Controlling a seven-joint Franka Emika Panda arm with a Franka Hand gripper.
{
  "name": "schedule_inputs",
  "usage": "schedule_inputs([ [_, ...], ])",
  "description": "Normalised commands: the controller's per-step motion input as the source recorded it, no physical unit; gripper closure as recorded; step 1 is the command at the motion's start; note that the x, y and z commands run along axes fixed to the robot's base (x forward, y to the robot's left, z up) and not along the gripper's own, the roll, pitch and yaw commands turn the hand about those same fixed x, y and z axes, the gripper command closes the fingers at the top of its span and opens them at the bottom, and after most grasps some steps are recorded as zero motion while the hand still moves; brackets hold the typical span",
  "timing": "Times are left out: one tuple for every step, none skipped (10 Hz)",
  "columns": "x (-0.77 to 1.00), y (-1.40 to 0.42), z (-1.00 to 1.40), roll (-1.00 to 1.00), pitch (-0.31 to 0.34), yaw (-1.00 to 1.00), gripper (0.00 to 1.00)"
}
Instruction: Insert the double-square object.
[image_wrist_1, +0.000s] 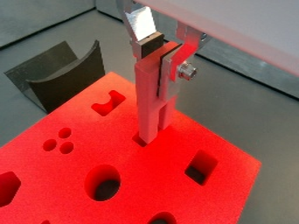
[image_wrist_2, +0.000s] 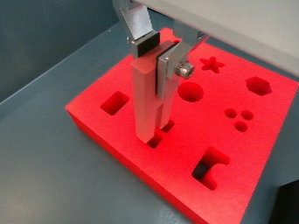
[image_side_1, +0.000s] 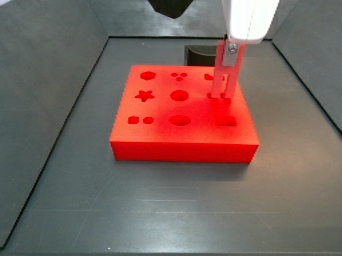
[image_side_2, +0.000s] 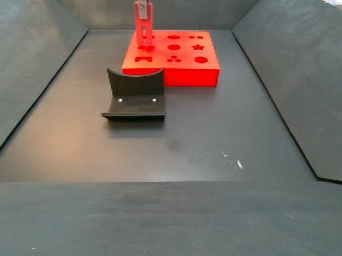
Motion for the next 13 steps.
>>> schedule_inputs([
  [-0.04, 0.02, 0.0, 0.07, 0.387, -0.11, 1.0],
  [0.01, 0.0, 0.0, 0.08, 0.483, -0.23, 1.0],
  [0.07, 0.0, 0.01, 0.11, 0.484, -0.23, 1.0],
  [0.11, -0.02, 0.0, 0.04, 0.109, 0.0, 1.0],
  [0.29, 0.0, 0.0, 0.0, 0.051, 0.19, 1.0],
  [0.35, 0.0, 0.0, 0.0, 0.06, 0.33, 1.0],
  [0.2, 0.03, 0.0, 0.0, 0.02, 0.36, 1.0],
  [0.0, 0.13, 0.0, 0.0, 0.0, 0.32, 1.0],
  [-0.14, 0.09, 0.0, 0.0, -0.013, 0.23, 1.0],
  [-0.15, 0.03, 0.0, 0.0, 0.0, 0.19, 1.0],
  [0.0, -0.05, 0.0, 0.0, 0.0, 0.09, 1.0],
  [0.0, -0.08, 0.0, 0.0, 0.0, 0.1, 1.0],
  [0.15, -0.09, 0.0, 0.0, 0.0, 0.15, 1.0],
])
